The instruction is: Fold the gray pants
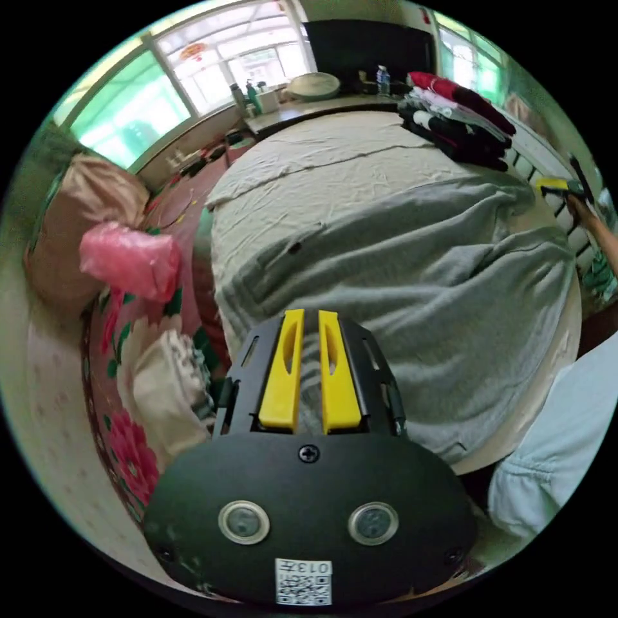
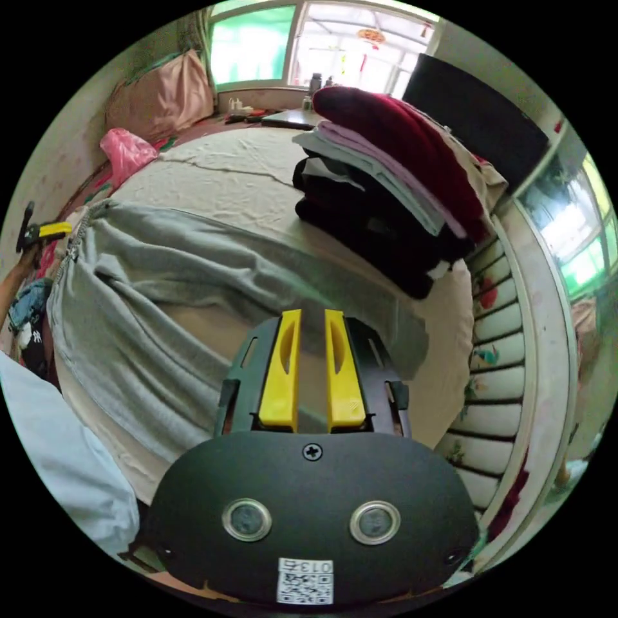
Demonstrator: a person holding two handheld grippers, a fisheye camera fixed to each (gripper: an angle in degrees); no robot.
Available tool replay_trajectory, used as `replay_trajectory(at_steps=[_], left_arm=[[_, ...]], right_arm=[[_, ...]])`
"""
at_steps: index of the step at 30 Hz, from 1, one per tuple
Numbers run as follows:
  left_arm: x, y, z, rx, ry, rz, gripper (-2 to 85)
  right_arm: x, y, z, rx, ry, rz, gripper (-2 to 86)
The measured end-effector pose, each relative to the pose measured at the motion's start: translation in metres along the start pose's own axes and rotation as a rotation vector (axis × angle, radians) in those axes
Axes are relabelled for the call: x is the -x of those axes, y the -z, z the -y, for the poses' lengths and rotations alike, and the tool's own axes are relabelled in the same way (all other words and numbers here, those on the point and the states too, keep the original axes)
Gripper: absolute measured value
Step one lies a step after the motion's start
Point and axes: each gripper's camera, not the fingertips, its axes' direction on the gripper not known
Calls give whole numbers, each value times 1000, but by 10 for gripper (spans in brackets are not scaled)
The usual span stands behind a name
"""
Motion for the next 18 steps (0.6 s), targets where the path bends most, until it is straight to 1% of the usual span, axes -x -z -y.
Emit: replay_trajectory(at_steps=[2,5,9,11,14,18], left_arm=[[9,-27,54,88,-168,0,61],[18,-55,100,184,-307,10,73],[23,-79,131,283,-392,-2,89],[18,-88,138,322,-457,-1,91],[16,-96,141,347,-486,-32,91],[27,-97,142,348,-434,-110,86]], right_arm=[[-12,-24,42,45,82,50,75],[-21,-64,94,165,215,123,83],[-18,-104,132,275,354,111,105],[-15,-115,141,299,395,99,110],[-14,-127,149,324,436,124,110],[-28,-130,153,351,360,244,85]])
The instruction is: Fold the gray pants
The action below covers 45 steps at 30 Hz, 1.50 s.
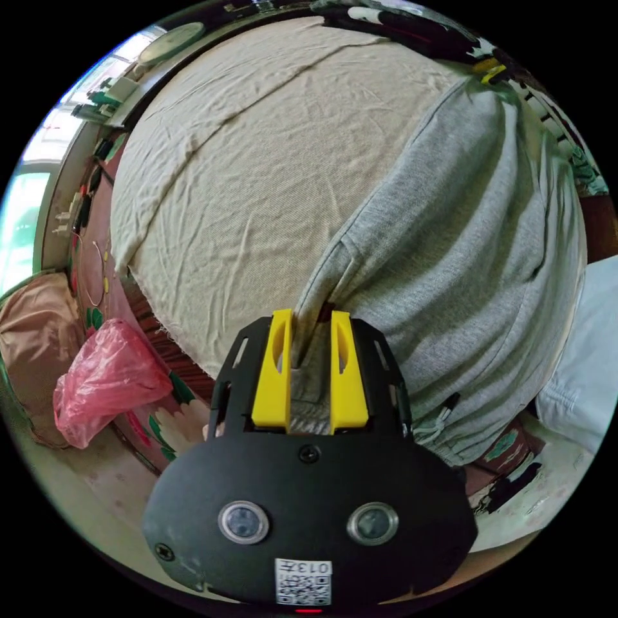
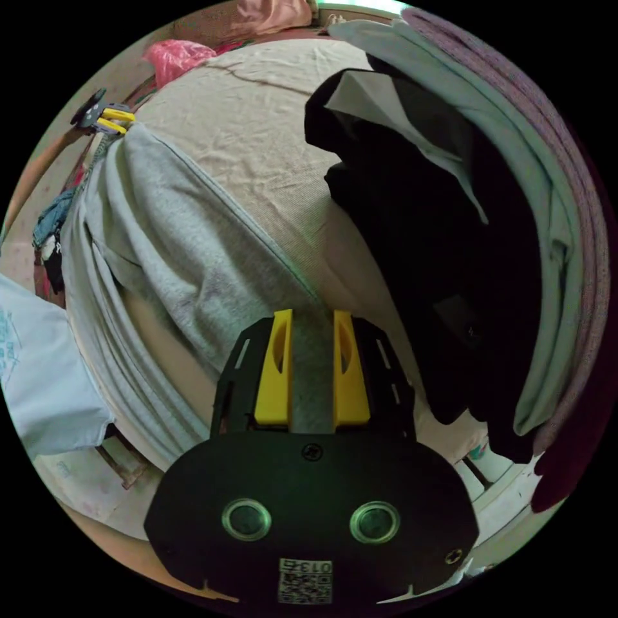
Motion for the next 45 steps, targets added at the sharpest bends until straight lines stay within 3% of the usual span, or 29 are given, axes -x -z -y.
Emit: replay_trajectory(at_steps=[3,7,15,20,28,32,36,40,44,45], left_arm=[[5,-1,-3,8,34,-89,61],[-16,10,-10,9,-5,20,33],[-65,90,-93,-257,64,162,22],[-147,132,-166,-398,135,281,20],[-283,68,-219,-245,201,352,20],[-317,18,-232,-186,253,253,20],[-323,8,-232,-175,260,253,20],[-315,2,-228,-152,271,205,21],[-304,4,-232,-161,313,144,20],[-303,6,-234,-165,316,141,20]], right_arm=[[6,2,-1,7,-16,15,51],[29,12,-6,25,3,-107,28],[119,104,-95,-201,-15,-481,17],[208,136,-188,-302,-85,-688,16],[311,50,-316,-214,-464,-816,8],[318,-5,-363,-181,-650,-542,17],[291,1,-383,-310,-774,-336,76],[268,12,-351,-419,-706,-250,98],[236,-50,-307,-133,-624,-224,87],[228,-51,-317,-167,-622,-179,51]])
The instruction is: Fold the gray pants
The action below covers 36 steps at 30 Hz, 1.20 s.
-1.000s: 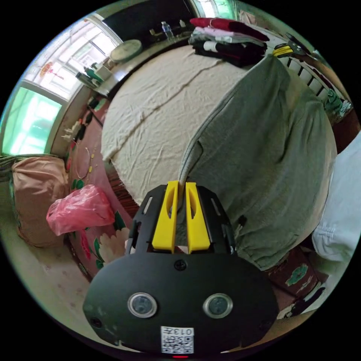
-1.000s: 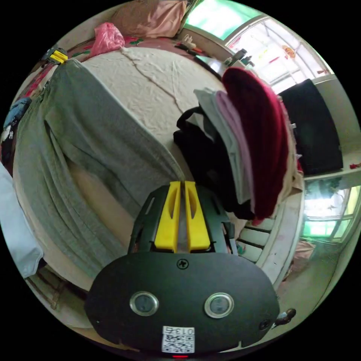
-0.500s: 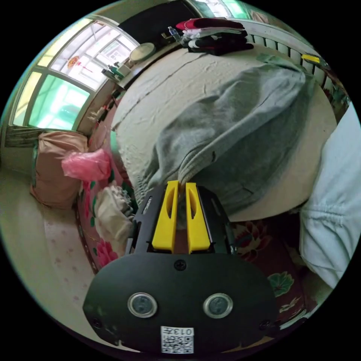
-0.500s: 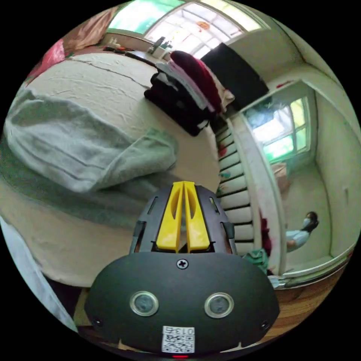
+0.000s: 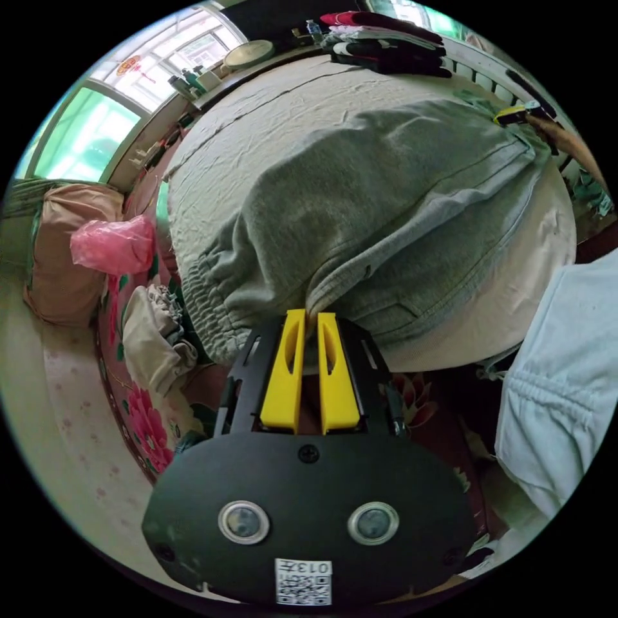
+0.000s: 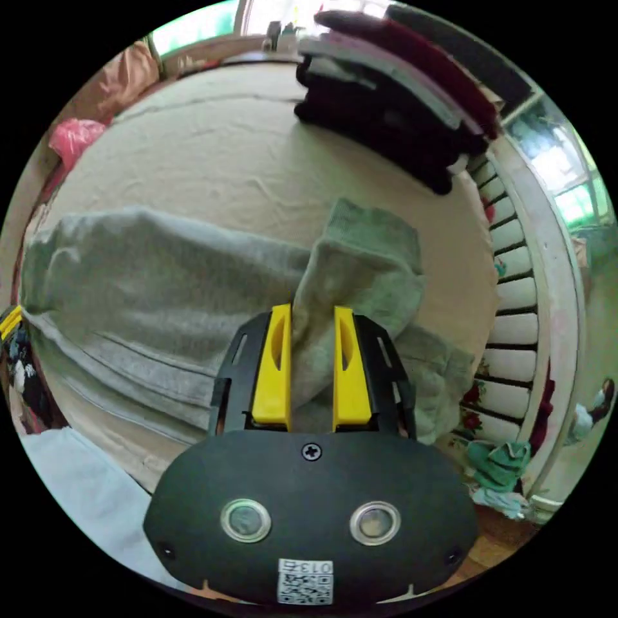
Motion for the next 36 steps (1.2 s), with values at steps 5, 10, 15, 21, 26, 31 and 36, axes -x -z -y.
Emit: replay_trajectory(at_steps=[5,10,15,21,26,31,36], left_arm=[[10,50,-17,-123,25,46,17],[0,53,-36,-122,29,27,16],[-23,-5,-35,37,-32,-38,16],[-25,-12,-24,94,-105,-27,17],[-22,-12,-27,83,-88,-26,18],[-19,-16,-20,114,-98,-32,19],[-13,-15,-17,130,-99,-34,19]], right_arm=[[-78,48,-39,-120,-172,59,16],[-156,82,-160,-489,-389,343,12],[-164,-3,-233,-263,-539,359,15],[-182,-21,-248,-199,-719,431,42],[-192,17,-243,-266,-729,221,96],[-204,7,-186,-189,-662,73,122],[-226,-18,-147,-105,-671,195,62]])
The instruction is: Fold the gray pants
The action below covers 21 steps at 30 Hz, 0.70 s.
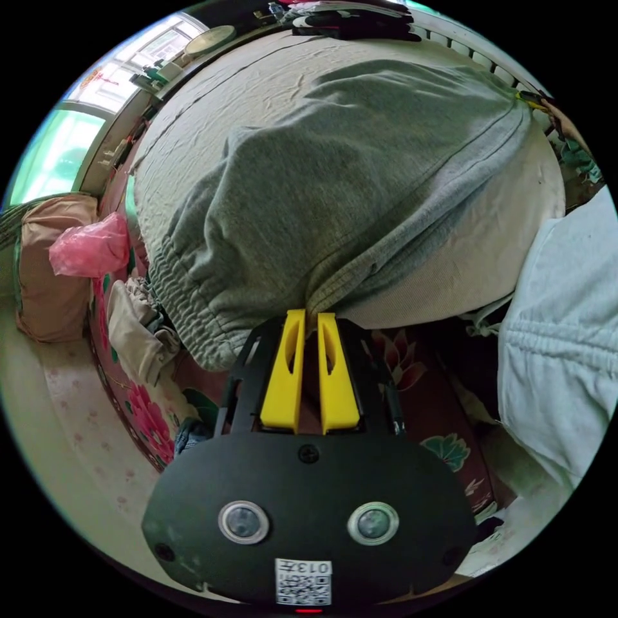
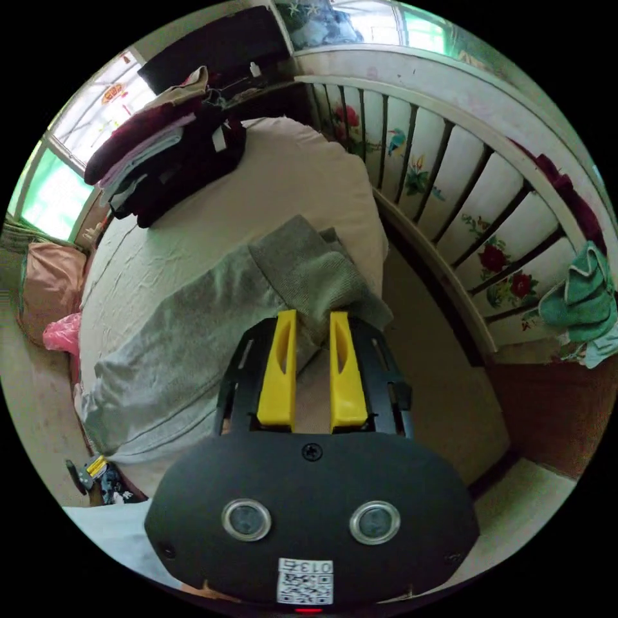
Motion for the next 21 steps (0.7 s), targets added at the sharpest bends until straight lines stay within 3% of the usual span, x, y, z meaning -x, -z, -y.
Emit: replay_trajectory(at_steps=[3,7,9,13,17,19,21], left_arm=[[2,11,-2,-21,29,28,18],[5,15,-12,-72,107,33,23],[8,3,-12,-58,118,-4,27],[26,1,-16,-53,124,-116,55],[46,24,-59,-81,178,-235,76],[64,41,-78,-159,257,-267,79],[88,60,-88,-280,367,-229,80]], right_arm=[[33,31,1,-77,139,-148,45],[35,44,-12,-126,125,-190,42],[21,7,-9,-17,96,-201,48],[2,2,6,20,4,-107,94],[24,53,18,-86,83,-288,113],[54,64,28,-127,193,-223,114],[116,58,51,-93,378,20,109]])
